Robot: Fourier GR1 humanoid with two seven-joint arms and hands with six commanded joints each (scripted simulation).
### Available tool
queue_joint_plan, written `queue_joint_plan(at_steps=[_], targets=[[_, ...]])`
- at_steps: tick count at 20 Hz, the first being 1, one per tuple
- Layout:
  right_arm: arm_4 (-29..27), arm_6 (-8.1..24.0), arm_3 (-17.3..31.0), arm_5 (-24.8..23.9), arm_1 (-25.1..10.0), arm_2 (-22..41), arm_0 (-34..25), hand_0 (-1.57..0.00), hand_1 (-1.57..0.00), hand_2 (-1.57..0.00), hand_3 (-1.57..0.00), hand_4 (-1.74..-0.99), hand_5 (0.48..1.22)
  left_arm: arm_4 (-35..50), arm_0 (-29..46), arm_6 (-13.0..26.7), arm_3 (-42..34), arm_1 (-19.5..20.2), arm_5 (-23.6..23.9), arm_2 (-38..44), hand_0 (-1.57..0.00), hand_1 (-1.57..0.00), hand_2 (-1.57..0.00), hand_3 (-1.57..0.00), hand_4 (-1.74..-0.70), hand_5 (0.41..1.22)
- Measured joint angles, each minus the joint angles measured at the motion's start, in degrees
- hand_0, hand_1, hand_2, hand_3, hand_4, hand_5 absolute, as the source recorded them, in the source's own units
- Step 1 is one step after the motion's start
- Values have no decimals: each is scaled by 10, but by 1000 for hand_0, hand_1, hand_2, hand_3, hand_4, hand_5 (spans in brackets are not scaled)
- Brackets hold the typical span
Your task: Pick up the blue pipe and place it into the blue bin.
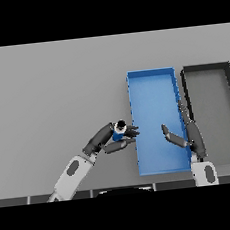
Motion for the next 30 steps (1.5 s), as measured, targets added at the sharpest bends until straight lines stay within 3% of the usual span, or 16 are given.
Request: queue_joint_plan(at_steps=[2,3,4,7,11,13,17,22,24,30], targets=[[-9,-15,-6,6,-3,-3,6,1,-2,-41,1,-1195,648,-2,-1,0,3,-7,-5,-1,-1571,-1571,-1571,-1571,-1467,1221],[-48,-40,-22,32,-2,-5,7,1,-12,-67,0,-1198,641,-3,-2,-3,5,-8,-8,1,-1571,-1571,-1571,-1571,-1467,1221],[-97,-39,-35,66,-2,-7,6,1,-22,-89,-1,-1202,624,-3,-1,-4,3,-9,-8,2,-1571,-1571,-1571,-1571,-1467,1221],[-218,38,-82,150,-48,-9,-27,1,-23,-118,-1,-1224,600,-7,6,-2,-5,-12,-14,-1,-1571,-1571,-1571,-1571,-1467,1221],[-326,135,-122,210,-107,8,-108,1,-9,-104,0,-1255,560,-11,9,5,-9,-13,-24,2,-1571,-1571,-1571,-1571,-1467,1221],[-336,170,-134,218,-118,26,-146,1,-5,-90,1,-1270,558,-19,-3,16,-4,-23,-21,5,-1571,-1571,-1571,-1571,-1467,1221],[-331,204,-158,237,-127,69,-205,1,-2,-44,1,-1298,559,-26,-1,16,-6,-19,-27,15,-1571,-1571,-1571,-1571,-1467,1221],[-346,248,-130,253,-105,110,-276,1,0,-46,1,-1268,555,-26,0,-2,3,-24,-46,24,-1571,-1571,-1571,-1571,-1464,1221],[-340,245,-121,265,-94,124,-300,1,-2,-52,1,-1242,551,-27,-1,2,8,-29,-50,28,-1571,-1571,-1571,-1571,-1465,1221],[-327,278,-78,275,-67,150,-375,-27,-39,-91,1,-1184,516,-25,5,14,3,-39,-63,36,-1571,-1571,-1571,-1571,-1469,1221]])
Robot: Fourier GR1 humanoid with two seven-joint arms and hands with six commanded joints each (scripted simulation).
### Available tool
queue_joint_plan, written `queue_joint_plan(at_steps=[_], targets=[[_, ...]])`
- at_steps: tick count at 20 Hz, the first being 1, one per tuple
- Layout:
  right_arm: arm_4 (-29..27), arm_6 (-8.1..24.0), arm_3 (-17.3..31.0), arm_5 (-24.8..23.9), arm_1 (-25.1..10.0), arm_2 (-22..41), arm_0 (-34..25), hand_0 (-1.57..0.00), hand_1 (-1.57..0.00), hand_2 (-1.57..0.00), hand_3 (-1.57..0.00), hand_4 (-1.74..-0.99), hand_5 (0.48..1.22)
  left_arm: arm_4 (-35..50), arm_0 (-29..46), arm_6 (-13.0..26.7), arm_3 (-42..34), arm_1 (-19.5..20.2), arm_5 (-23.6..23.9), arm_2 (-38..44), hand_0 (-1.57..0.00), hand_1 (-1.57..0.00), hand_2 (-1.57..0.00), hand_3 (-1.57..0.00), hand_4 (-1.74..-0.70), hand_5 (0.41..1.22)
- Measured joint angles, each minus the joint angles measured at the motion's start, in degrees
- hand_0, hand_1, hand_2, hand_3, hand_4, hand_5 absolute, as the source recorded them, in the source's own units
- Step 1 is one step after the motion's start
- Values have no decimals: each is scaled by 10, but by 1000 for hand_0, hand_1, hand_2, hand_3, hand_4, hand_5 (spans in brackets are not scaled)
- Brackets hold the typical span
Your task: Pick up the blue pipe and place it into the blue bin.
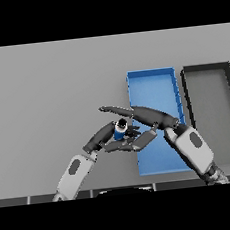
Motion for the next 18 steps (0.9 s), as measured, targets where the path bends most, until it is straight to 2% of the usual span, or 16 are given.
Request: queue_joint_plan(at_steps=[2,3,5,7,8,9,10,12,13,14,16,18], targets=[[4,13,18,3,15,11,-21,-69,-108,-166,-44,-1204,497,-12,0,3,2,-1,-1,-1,-1571,-1571,-1571,-1571,-1465,1221],[6,16,30,7,20,13,-32,-168,-218,-261,-128,-1233,487,-14,0,11,6,-1,-2,2,-1571,-1571,-1571,-1571,-1462,1221],[10,11,45,19,24,16,-43,-507,-530,-538,-401,-1331,489,-8,3,6,3,-4,-9,7,-1571,-1571,-1571,-1571,-1560,1221],[12,2,48,20,35,20,-48,-876,-877,-910,-762,-1467,518,-18,2,41,-6,-2,-8,3,-1571,-1571,-1571,-1571,-1622,1221],[16,-1,46,18,39,24,-43,-1015,-1015,-1042,-872,-1514,550,-28,1,47,-1,-5,-2,2,-1571,-1571,-1571,-1571,-1645,1221],[12,4,48,15,46,27,-44,-1126,-1127,-1148,-953,-1551,596,-31,2,45,1,-6,1,4,-1571,-1571,-1571,-1511,-1662,1221],[-1,12,50,12,53,28,-49,-1215,-1215,-1233,-1021,-1581,650,-25,4,34,4,-10,-2,5,-1571,-1571,-1571,-1523,-1677,1221],[-10,-7,51,5,60,33,-45,-1343,-1343,-1354,-1186,-1628,856,-8,10,38,2,-18,-17,13,-1571,-1571,-1571,-1502,-1699,1221],[-16,-25,47,0,59,40,-42,-1389,-1389,-1398,-1250,-1648,929,-5,7,44,-2,-18,-26,19,-1571,-1571,-1571,-1490,-1707,1221],[-14,-26,49,-5,54,44,-40,-1425,-1425,-1432,-1304,-1665,987,-4,5,38,0,-21,-28,24,-1571,-1571,-1571,-1464,-1713,1221],[-8,-37,48,-9,43,49,-41,-1478,-1478,-1482,-1400,-1692,1071,-5,7,41,1,-27,-37,28,-1571,-1571,-1571,-1437,-1722,1221],[7,-63,49,-14,44,61,-41,-1511,-1511,-1514,-1462,-1710,1125,-13,12,27,3,-28,-42,31,-1571,-1571,-1571,-1433,-1728,1221]])
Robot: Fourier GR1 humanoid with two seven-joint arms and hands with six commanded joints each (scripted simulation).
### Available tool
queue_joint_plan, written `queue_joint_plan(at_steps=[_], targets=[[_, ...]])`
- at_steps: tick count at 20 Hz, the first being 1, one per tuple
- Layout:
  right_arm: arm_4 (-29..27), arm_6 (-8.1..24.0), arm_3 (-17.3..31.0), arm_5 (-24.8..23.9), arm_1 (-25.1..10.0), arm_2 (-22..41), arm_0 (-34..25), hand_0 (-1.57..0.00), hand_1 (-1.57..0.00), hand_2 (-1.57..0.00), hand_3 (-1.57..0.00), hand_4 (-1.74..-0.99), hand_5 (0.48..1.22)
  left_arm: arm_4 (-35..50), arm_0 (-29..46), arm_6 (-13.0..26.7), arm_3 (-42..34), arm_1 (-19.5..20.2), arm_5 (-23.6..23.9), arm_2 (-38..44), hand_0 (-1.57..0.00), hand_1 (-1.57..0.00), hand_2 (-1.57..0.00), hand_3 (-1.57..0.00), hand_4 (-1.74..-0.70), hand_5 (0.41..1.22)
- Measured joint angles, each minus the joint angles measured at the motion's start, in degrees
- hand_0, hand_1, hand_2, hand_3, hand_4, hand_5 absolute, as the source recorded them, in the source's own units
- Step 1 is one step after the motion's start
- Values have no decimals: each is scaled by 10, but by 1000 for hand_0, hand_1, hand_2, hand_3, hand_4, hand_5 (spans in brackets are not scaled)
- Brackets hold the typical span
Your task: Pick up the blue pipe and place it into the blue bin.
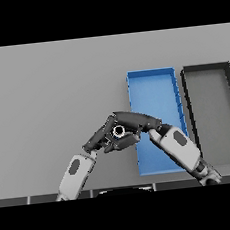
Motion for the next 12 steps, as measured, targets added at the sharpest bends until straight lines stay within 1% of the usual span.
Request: queue_joint_plan(at_steps=[1,2,3,4,5,6,7,8,9,10,11,12], targets=[[-5,-5,-1,-4,-3,0,1,-1523,-1523,-1526,-1484,-1716,1144,-2,5,1,-6,-1,-1,-1,-1571,-1571,-1571,-1428,-1730,1221],[-9,-7,-2,-9,-3,1,2,-1533,-1533,-1535,-1501,-1721,1160,-4,1,12,-7,-2,-1,2,-1571,-1571,-1571,-1426,-1731,1221],[-13,8,-4,-13,-3,0,1,-1540,-1540,-1542,-1515,-1725,1172,-12,7,6,-11,-1,4,-2,-1571,-1571,-1571,-1422,-1731,1221],[-7,-1,-6,-23,2,3,5,-1547,-1547,-1548,-1526,-1728,1182,-18,5,12,-13,-4,8,1,-1571,-1571,-1571,-1424,-1730,1221],[-3,5,-7,-29,5,2,3,-1551,-1551,-1552,-1535,-1731,1190,-24,8,2,-18,0,12,0,-1571,-1571,-1571,-1454,-1724,1221],[10,-1,-5,-25,5,-3,1,-1555,-1555,-1556,-1542,-1733,1196,-39,4,-12,-14,3,24,3,-1462,-1342,-1293,-1166,-1599,1221],[20,-11,-6,-24,4,-5,0,-1558,-1558,-1559,-1548,-1734,1201,-53,2,-8,-18,4,30,5,-1169,-1073,-1034,-933,-1475,1221],[28,-18,-9,-24,5,-4,4,-1561,-1561,-1561,-1553,-1736,1205,-52,6,-5,-22,10,14,4,-935,-858,-827,-746,-1372,1221],[24,-7,-16,-25,8,-2,4,-1563,-1563,-1563,-1556,-1737,1208,-52,6,-17,-20,13,-6,1,-748,-687,-662,-596,-1282,1221],[26,10,-21,-27,12,1,7,-1565,-1565,-1565,-1559,-1738,1211,-56,2,-18,-16,18,-22,6,-598,-549,-529,-477,-1206,1221],[24,21,-21,-30,16,-2,8,-1566,-1566,-1566,-1562,-1738,1213,-60,1,-13,-15,18,-34,9,-478,-439,-423,-381,-1136,1132],[15,18,-27,-34,15,-3,10,-1567,-1567,-1567,-1563,-1739,1214,-67,3,-15,-19,19,-42,8,-383,-351,-338,-305,-1085,1029]])
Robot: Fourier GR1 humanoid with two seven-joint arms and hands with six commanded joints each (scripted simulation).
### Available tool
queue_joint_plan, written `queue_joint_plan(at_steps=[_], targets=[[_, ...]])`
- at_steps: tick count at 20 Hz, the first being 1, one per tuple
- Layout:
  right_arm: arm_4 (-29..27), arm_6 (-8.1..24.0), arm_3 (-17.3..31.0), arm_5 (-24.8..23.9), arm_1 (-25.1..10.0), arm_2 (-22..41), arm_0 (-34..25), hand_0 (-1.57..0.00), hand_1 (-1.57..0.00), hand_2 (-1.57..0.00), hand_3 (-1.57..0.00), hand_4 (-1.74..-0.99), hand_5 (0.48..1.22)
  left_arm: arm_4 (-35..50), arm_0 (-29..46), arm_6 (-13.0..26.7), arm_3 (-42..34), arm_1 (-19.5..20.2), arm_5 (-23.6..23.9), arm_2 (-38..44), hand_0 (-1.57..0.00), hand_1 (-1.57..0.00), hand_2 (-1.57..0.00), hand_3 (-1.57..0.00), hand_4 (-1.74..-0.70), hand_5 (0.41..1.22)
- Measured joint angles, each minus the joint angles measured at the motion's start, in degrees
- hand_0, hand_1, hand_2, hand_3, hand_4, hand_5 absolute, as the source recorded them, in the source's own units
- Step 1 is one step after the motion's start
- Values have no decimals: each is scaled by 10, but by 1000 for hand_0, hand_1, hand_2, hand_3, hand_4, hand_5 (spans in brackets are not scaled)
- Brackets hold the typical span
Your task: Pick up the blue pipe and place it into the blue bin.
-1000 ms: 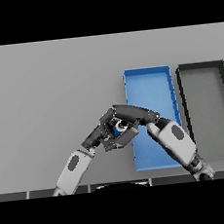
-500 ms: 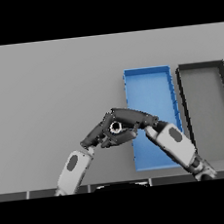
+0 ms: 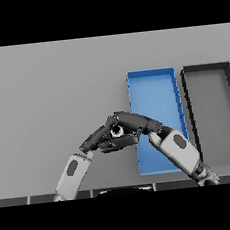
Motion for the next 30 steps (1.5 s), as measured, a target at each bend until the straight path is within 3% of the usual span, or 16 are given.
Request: queue_joint_plan(at_steps=[1,2,4,6,9,10,12,16,18,21,23,25,28,30], targets=[[3,4,7,1,1,2,2,-1568,-1568,-1568,-1565,-1739,1216,-2,0,25,2,-3,-2,4,-306,-281,-270,-244,-1047,938],[1,18,1,-3,0,0,-2,-1568,-1568,-1569,-1566,-1740,1217,-3,0,19,8,-5,2,5,-244,-224,-216,-195,-1017,848],[4,13,-5,-5,-5,0,5,-1569,-1569,-1569,-1568,-1740,1218,6,3,35,1,-9,4,10,-156,-143,-138,-124,-980,704],[7,8,-1,-5,-2,1,8,-1570,-1570,-1570,-1569,-1740,1219,15,5,63,-2,-18,7,11,-100,-91,-88,-79,-969,603],[-20,21,1,-13,8,-1,6,-1570,-1570,-1570,-1570,-1741,1220,5,10,56,-1,-16,14,9,-50,-46,-45,-40,-947,513],[-25,13,1,-12,5,-6,9,-1571,-1571,-1571,-1570,-1741,1220,-1,10,56,6,-15,17,10,-40,-37,-35,-32,-938,495],[-72,31,2,-22,13,-16,0,-1571,-1571,-1571,-1570,-1741,1221,-7,8,57,12,-16,20,7,-25,-23,-22,-20,-922,482],[-167,105,-7,-74,6,-60,-67,-1571,-1571,-1571,-1571,-1741,1221,-9,8,58,16,-16,20,6,-10,-9,-9,-8,-908,456],[-225,116,-7,-96,-9,-90,-112,-1571,-1571,-1571,-1571,-1741,1221,-4,8,60,10,-8,14,9,-6,-5,-5,-5,-906,445],[-291,103,40,-97,-45,-143,-198,-1571,-1571,-1571,-1571,-1741,1221,4,14,64,6,-10,7,7,-3,-2,-2,-2,-905,435],[-278,76,74,-131,-67,-174,-240,-1571,-1571,-1571,-1571,-1741,1221,1,14,80,2,-11,10,6,-1,-1,-1,-1,-902,432],[-257,72,117,-158,-100,-199,-278,-1571,-1571,-1571,-1571,-1741,1221,-1,11,82,6,-5,9,11,0,0,0,0,-892,428],[-239,71,194,-158,-126,-218,-290,-1571,-1571,-1571,-1571,-1741,1221,-6,16,71,6,-6,10,5,0,0,0,0,-890,415],[-216,51,243,-147,-144,-229,-286,-1571,-1571,-1571,-1571,-1741,1221,-7,13,68,9,-5,11,8,1,1,1,1,-882,411]])
